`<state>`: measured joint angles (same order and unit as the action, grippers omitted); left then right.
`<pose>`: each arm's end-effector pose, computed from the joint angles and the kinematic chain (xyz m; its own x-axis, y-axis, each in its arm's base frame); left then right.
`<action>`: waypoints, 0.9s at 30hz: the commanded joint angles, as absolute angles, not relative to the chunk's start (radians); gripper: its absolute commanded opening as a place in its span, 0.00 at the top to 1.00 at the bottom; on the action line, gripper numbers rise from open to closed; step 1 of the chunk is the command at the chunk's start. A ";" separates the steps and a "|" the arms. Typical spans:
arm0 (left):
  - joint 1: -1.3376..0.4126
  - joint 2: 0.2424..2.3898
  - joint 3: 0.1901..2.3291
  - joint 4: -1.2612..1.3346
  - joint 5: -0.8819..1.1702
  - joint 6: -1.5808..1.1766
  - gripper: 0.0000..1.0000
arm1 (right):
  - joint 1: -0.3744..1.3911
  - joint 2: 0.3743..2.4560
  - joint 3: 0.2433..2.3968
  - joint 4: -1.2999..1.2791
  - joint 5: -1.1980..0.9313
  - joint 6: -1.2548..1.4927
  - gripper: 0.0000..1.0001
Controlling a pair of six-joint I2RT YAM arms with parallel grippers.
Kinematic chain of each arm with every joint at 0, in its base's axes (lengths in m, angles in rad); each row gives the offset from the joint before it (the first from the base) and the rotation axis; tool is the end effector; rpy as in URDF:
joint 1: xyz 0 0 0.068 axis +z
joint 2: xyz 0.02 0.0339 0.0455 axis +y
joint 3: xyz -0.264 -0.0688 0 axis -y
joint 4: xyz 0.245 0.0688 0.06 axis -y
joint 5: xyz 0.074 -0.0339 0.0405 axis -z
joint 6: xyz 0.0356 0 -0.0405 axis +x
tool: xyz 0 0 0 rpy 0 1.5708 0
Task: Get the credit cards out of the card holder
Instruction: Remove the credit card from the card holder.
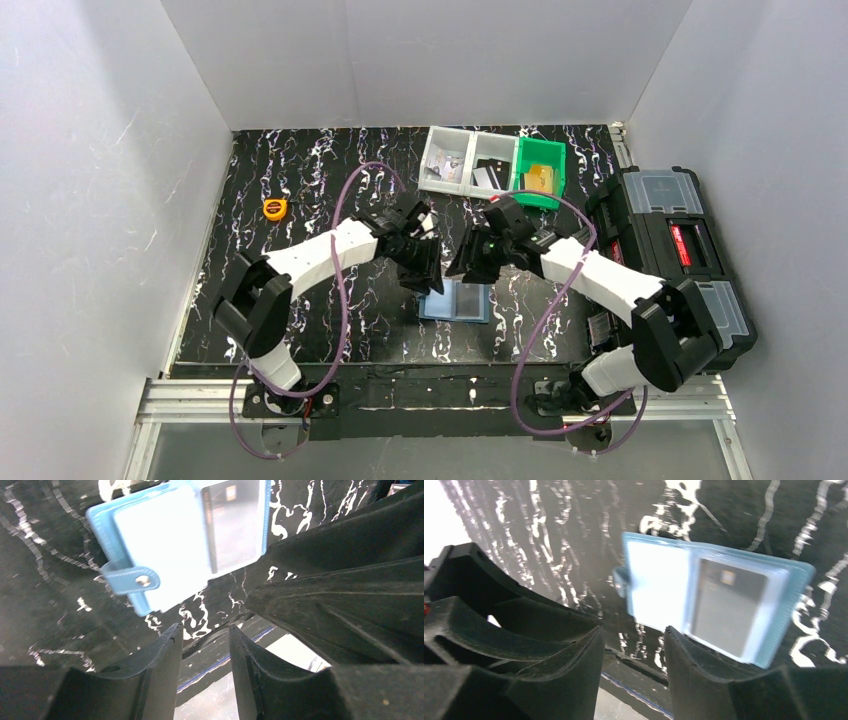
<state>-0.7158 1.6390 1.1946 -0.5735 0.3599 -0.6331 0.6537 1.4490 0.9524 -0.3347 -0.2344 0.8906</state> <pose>0.2493 -0.2335 0.2344 -0.9636 0.1042 -0.2461 0.2277 0.8019 -0.5523 0.2372 0.1921 0.2313 -0.9253 0.2437 -0.2904 0.0058 0.7751 0.6319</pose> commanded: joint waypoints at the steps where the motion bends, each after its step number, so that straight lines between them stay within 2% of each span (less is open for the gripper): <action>1: -0.772 1.727 1.278 -0.566 0.382 -0.642 0.64 | 0.634 1.384 0.860 -0.411 -0.171 0.887 0.51; 6: -0.807 1.828 1.334 -0.535 0.395 -0.654 0.68 | 0.624 1.346 0.784 -0.412 -0.165 0.892 0.68; 12: -0.808 1.901 1.333 -0.478 0.408 -0.647 0.74 | 0.620 1.356 0.750 -0.393 -0.172 0.891 0.76; 18: -0.807 1.929 1.316 -0.457 0.396 -0.644 0.80 | 0.618 1.392 0.749 -0.374 -0.180 0.887 0.79; 21: -0.808 1.933 1.303 -0.469 0.366 -0.641 0.87 | 0.617 1.405 0.750 -0.372 -0.178 0.885 0.79; 27: -0.807 1.944 1.297 -0.525 0.305 -0.622 0.95 | 0.615 1.430 0.752 -0.364 -0.181 0.884 0.76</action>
<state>-0.8074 1.9469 1.3060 -0.4652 0.3561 -0.6453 0.6212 1.4136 0.7536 -0.3893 -0.1825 0.8886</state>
